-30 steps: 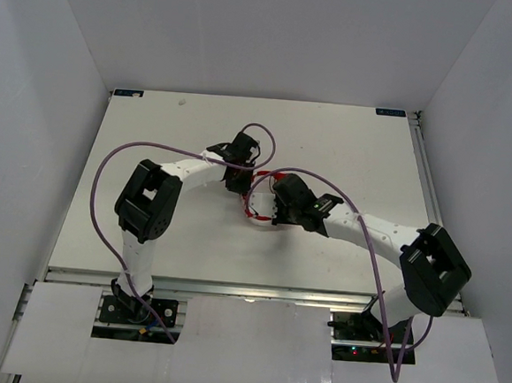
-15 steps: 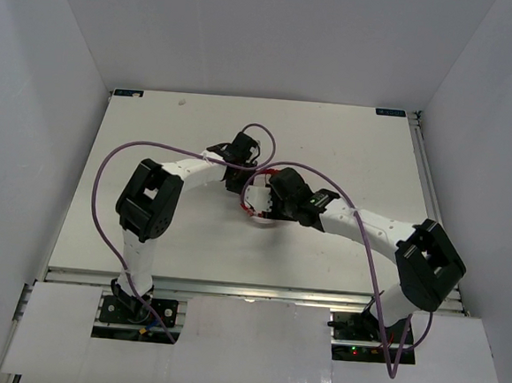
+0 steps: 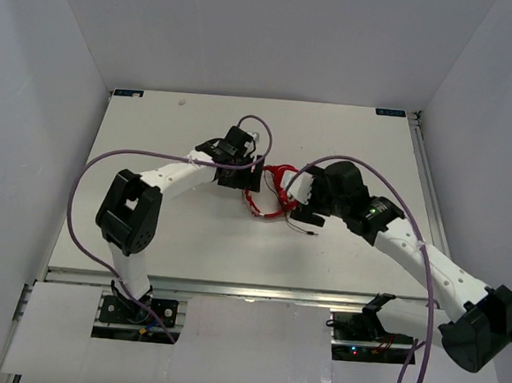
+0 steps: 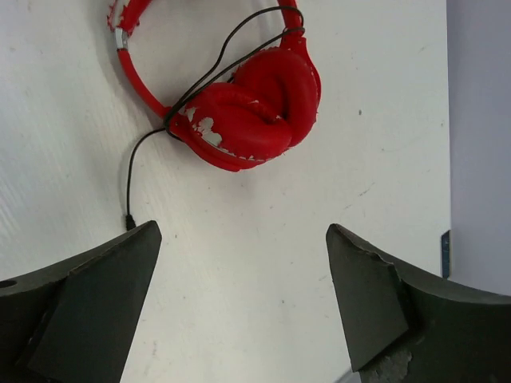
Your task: Wrap the headphones
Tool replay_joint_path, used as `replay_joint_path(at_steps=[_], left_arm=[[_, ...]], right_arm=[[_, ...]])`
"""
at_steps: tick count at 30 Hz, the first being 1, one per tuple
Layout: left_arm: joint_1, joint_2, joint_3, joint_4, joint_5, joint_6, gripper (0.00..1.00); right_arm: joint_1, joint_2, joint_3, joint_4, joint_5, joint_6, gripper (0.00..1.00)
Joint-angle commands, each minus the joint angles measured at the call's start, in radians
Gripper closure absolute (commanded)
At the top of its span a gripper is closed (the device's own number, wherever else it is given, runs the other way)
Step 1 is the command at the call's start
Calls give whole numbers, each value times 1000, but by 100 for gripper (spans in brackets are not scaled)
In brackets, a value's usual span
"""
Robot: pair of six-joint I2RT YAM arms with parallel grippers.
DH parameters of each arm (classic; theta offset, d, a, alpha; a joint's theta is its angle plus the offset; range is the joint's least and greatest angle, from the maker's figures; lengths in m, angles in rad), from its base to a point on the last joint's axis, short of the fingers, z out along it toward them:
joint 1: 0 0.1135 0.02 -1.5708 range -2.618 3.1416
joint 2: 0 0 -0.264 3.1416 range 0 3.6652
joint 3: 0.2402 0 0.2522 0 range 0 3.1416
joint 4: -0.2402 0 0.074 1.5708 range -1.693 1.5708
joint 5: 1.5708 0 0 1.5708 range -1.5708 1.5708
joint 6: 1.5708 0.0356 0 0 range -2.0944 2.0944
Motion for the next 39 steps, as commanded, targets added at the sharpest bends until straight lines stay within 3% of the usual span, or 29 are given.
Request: replay_joint_path(at_steps=[1,5,9,11,15,19,28,39], left_arm=[[5,-216,-61,17,1,32,12],[5,-446,-193,103,22,54,10],[6,-756,-431,263,88,64,9],[6,-930,-574,346,140,68,3],[8,-1147,-762,400,176,80,2],[8,-1334,-823,381,114,70,2],[7,-1314,-819,370,140,51,2],[7,-1300,-818,367,149,48,2]], right_arm=[[-169,-141,-55,-38,-270,127,10],[-276,-250,-119,-1,-362,267,10],[-354,-326,-174,86,-188,547,10],[-392,-358,-188,105,-137,586,10],[-465,-395,-201,114,-146,670,10],[-523,-411,-208,129,-125,726,10],[-604,-428,-226,147,-179,733,10],[-620,-424,-223,151,-184,734,10]])
